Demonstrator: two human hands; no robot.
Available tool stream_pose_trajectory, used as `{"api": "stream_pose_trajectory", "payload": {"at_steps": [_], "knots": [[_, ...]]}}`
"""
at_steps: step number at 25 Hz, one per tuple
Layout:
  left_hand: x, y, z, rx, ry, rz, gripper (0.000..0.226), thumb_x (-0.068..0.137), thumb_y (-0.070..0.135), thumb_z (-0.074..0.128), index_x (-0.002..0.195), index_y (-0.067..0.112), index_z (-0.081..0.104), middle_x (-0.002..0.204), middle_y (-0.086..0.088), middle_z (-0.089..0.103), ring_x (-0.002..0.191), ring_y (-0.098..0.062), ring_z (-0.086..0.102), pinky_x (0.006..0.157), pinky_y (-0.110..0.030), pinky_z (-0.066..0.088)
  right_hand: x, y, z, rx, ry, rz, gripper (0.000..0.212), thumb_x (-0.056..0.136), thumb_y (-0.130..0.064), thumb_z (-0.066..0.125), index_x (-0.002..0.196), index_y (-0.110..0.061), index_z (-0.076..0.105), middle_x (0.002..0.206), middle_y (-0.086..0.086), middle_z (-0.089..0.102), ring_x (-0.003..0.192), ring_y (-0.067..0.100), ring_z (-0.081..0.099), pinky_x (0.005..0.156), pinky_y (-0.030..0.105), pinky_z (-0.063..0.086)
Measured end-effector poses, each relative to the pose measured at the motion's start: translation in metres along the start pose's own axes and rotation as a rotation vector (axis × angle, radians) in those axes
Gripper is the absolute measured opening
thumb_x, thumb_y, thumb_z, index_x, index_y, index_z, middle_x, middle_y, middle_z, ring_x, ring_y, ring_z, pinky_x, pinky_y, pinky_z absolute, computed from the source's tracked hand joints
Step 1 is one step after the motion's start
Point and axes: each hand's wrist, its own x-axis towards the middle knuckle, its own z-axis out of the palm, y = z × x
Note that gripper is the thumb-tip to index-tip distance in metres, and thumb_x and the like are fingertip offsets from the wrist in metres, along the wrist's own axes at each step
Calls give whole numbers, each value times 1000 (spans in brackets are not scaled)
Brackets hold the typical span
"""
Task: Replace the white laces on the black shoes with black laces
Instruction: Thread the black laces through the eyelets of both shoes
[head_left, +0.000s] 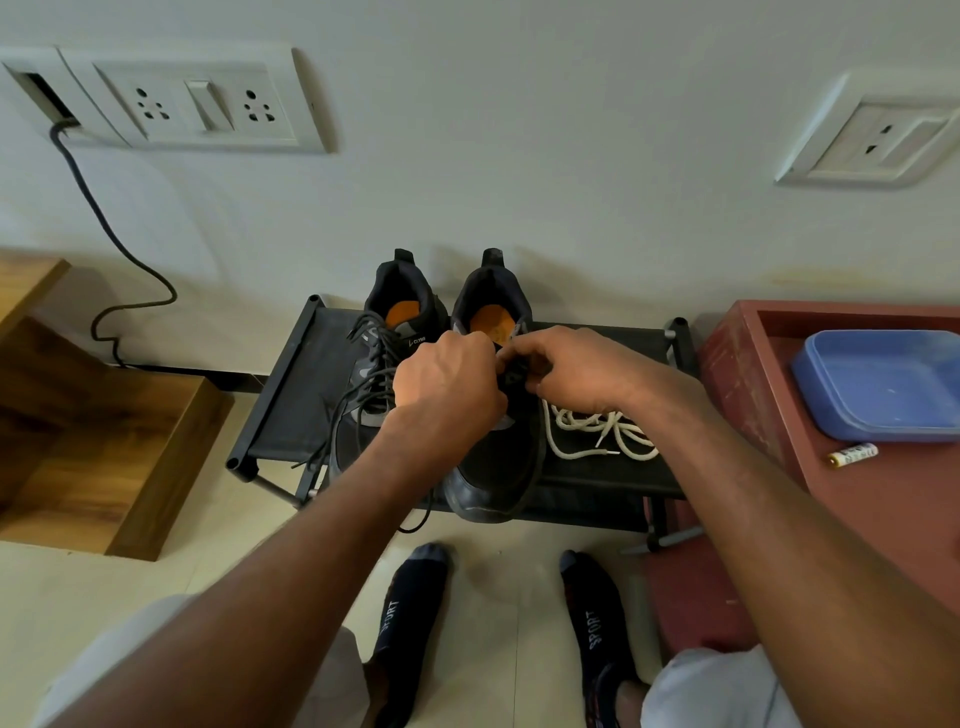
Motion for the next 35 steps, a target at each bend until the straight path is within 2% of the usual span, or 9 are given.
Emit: {"api": "stream_pose_trajectory", "payload": {"at_steps": [3, 6, 8, 12, 18, 21, 24, 28, 35], "knots": [[5, -7, 0, -49, -54, 70, 18, 94, 21, 67, 111, 27, 74, 80, 1, 57, 64, -21, 56, 62, -37, 48, -1, 1, -2, 1, 12, -3, 58, 93, -3, 59, 114, -57, 65, 124, -9, 66, 102, 16, 66, 87, 38, 60], [9, -20, -2, -208, -146, 64, 24, 94, 16, 63, 100, 35, 76, 70, 5, 65, 61, -20, 69, 63, -35, 60, -6, -2, -6, -5, 8, 8, 58, 94, 2, 54, 108, -53, 64, 108, -10, 63, 86, 14, 65, 62, 26, 49], [11, -24, -3, -216, -170, 79, 24, 96, 16, 62, 101, 35, 76, 68, 7, 63, 62, -18, 68, 65, -35, 60, -7, -4, -7, -3, 0, 9, 58, 94, 3, 54, 108, -53, 63, 104, -10, 62, 79, 14, 63, 56, 24, 44], [14, -24, -5, -94, -169, 163, 26, 98, 23, 64, 117, 37, 75, 85, 6, 61, 66, -18, 58, 66, -36, 53, -7, -4, -6, -6, -3, 4, 55, 96, 0, 57, 113, -52, 64, 106, -10, 60, 76, 13, 63, 55, 24, 45], [17, -24, 7, -338, -184, 70, 22, 95, 15, 63, 96, 30, 78, 62, 8, 61, 63, -16, 66, 68, -35, 60, -5, -4, -5, -10, 19, 3, 51, 95, -2, 59, 111, -50, 66, 103, -8, 66, 82, 15, 66, 63, 31, 53], [18, -22, 15, -436, -178, 10, 19, 97, 16, 64, 97, 29, 77, 61, 6, 61, 55, -13, 63, 59, -31, 57, -6, -5, -5, -11, 26, 5, 50, 95, -1, 59, 111, -48, 67, 103, -8, 64, 79, 15, 64, 59, 28, 49], [23, -25, 15, -497, -272, -48, 16, 102, 16, 62, 101, 24, 76, 55, 0, 58, 40, -10, 50, 42, -21, 40, -7, -6, -5, 1, 26, 6, 50, 96, 0, 58, 113, -47, 67, 104, -7, 64, 77, 17, 65, 58, 30, 54], [30, -36, 12, -508, -351, -26, 16, 104, 17, 62, 100, 23, 76, 60, -10, 60, 42, -15, 47, 40, -23, 39, -8, -7, -7, 35, 7, 3, 51, 96, 0, 60, 109, -49, 66, 104, -7, 67, 79, 18, 67, 60, 30, 52], [31, -34, 15, -483, -311, 29, 17, 103, 17, 62, 104, 22, 77, 52, 0, 59, 35, -6, 48, 40, -18, 40, -8, -6, -7, 31, 12, 8, 51, 96, 0, 58, 108, -49, 66, 101, -7, 64, 76, 18, 65, 57, 28, 51]]}}
